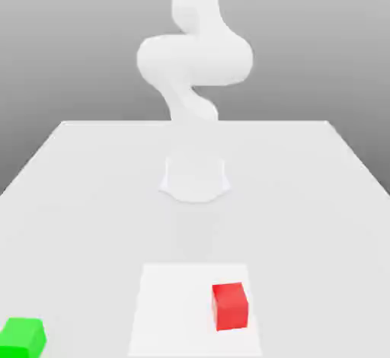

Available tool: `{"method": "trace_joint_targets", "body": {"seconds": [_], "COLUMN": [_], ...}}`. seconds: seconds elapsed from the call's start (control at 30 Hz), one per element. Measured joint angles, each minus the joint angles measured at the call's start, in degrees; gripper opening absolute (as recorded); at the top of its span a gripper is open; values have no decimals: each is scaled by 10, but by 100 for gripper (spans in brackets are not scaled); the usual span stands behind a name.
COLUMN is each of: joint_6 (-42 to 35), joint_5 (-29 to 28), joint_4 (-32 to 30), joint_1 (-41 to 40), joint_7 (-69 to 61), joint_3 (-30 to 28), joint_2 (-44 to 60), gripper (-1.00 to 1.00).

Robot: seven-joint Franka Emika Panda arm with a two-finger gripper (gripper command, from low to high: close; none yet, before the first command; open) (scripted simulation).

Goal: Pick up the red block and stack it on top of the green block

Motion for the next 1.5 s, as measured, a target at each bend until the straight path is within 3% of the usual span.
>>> {"method": "trace_joint_targets", "body": {"seconds": [0.7,0.9,0.93,1.17,1.33,1.5], "joint_6": [212,307,320,322,246,181], "joint_5": [-9,-25,-27,-29,-13,17], "joint_4": [-158,-155,-152,-152,-166,-89], "joint_1": [32,41,44,43,37,-20], "joint_7": [-5,6,7,9,-3,43], "joint_3": [31,20,18,18,28,-33], "joint_2": [440,564,581,582,493,505], "gripper": [0,0,-100,-100,-100,-100]}}
